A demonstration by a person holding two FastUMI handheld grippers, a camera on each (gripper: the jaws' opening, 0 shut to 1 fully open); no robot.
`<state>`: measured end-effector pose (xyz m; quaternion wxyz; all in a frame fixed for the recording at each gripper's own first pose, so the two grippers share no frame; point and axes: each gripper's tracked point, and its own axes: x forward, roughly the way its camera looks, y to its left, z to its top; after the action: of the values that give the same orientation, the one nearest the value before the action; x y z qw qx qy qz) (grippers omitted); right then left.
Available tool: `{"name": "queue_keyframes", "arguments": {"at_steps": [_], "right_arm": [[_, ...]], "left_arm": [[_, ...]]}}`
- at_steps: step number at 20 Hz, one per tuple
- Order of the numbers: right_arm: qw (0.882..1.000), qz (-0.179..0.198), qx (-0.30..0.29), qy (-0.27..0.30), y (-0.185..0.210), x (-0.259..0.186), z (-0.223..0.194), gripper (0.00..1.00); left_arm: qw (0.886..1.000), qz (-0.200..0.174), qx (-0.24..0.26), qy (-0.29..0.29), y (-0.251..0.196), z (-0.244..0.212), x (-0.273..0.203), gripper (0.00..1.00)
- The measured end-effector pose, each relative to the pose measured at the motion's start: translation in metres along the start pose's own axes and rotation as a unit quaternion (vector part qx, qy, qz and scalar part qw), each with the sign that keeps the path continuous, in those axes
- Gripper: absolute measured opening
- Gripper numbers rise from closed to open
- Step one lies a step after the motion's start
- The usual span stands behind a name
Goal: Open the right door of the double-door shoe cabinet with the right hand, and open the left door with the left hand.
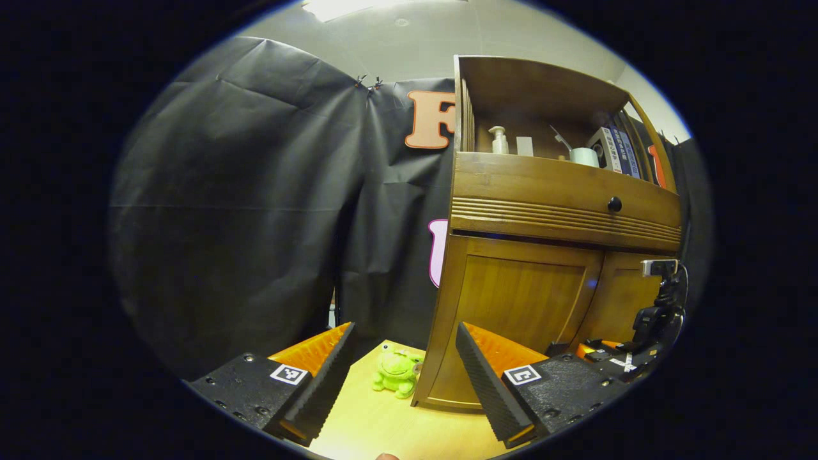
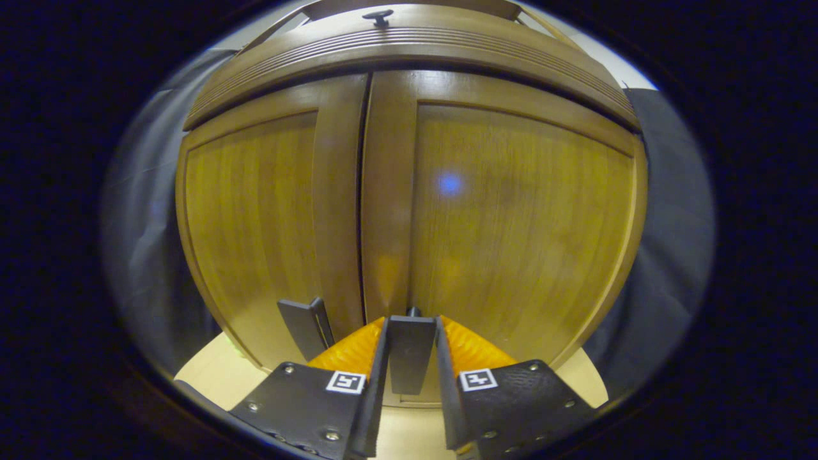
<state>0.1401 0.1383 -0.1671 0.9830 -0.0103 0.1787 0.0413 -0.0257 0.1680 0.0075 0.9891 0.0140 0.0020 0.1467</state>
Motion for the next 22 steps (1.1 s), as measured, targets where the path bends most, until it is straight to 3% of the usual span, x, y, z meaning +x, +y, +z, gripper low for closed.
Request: {"name": "queue_keyframes", "arguments": {"at_steps": [1, 5, 22], "right_arm": [[1.0, 0.0, 0.012, -0.012, 0.002, -0.004, 0.003, 0.31], [1.0, 0.005, 0.017, -0.011, 0.0, -0.008, 0.001, 0.27], [0.999, 0.039, 0.025, -0.005, -0.007, -0.017, 0.011, 0.27]], "left_arm": [[1.0, 0.002, -0.002, 0.0, 0.001, 0.001, -0.001, 0.92], [1.0, -0.002, -0.008, 0.0, -0.006, 0.001, -0.004, 0.92], [0.997, -0.074, -0.021, 0.013, -0.078, -0.008, -0.031, 0.92]]}}
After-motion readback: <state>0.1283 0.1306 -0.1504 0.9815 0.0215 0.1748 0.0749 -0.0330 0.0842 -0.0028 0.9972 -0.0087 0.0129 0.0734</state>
